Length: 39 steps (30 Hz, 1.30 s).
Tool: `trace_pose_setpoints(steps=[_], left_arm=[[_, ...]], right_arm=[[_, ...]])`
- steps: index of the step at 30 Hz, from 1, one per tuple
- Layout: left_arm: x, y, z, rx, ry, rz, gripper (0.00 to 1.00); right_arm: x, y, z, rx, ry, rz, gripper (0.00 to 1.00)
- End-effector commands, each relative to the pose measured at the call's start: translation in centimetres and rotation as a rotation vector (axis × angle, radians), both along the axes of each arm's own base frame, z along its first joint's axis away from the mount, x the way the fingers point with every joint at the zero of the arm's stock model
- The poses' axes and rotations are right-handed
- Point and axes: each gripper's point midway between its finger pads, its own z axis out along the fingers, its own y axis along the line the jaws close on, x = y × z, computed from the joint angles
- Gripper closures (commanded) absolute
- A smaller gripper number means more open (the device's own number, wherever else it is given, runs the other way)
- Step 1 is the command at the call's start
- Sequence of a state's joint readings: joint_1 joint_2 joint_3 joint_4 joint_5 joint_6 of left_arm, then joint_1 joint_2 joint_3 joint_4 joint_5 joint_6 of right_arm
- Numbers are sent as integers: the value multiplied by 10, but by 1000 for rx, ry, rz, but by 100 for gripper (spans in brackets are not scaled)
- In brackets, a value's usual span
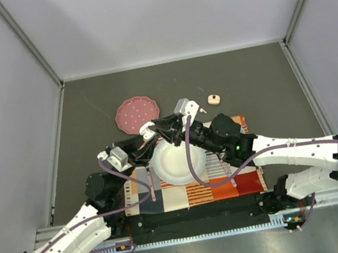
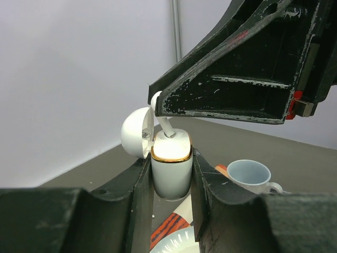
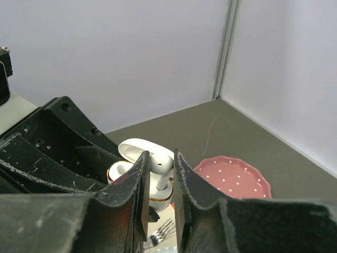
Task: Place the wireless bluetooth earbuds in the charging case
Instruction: Insert the right earbud into the right side groove of the charging case.
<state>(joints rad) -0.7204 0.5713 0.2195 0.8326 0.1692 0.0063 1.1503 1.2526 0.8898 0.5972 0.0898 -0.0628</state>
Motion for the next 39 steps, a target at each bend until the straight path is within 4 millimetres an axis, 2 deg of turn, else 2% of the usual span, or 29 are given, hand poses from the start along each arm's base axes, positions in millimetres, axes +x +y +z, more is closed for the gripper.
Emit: trace_pose_setpoints(steps=[1,10,17,21,39], left_arm=[[-3,8,16,-53,-43,15,100],[-3,11,16,-63,-45,29,100],[-2,13,15,-68,-42,39,100],[-3,12,16,-67,-43,33,100],[-1,15,17,-78,-40,50,100]], right_arm=[[-8,4,-2,-23,-47,5,100],[-9,6,-8,-56,-78,-14,100],[-2,-1,-7,-46,-81,-65,100],[-5,2,-5,-51,-79,-44,100],[-13,6,-22,-123,-99,-12,100]])
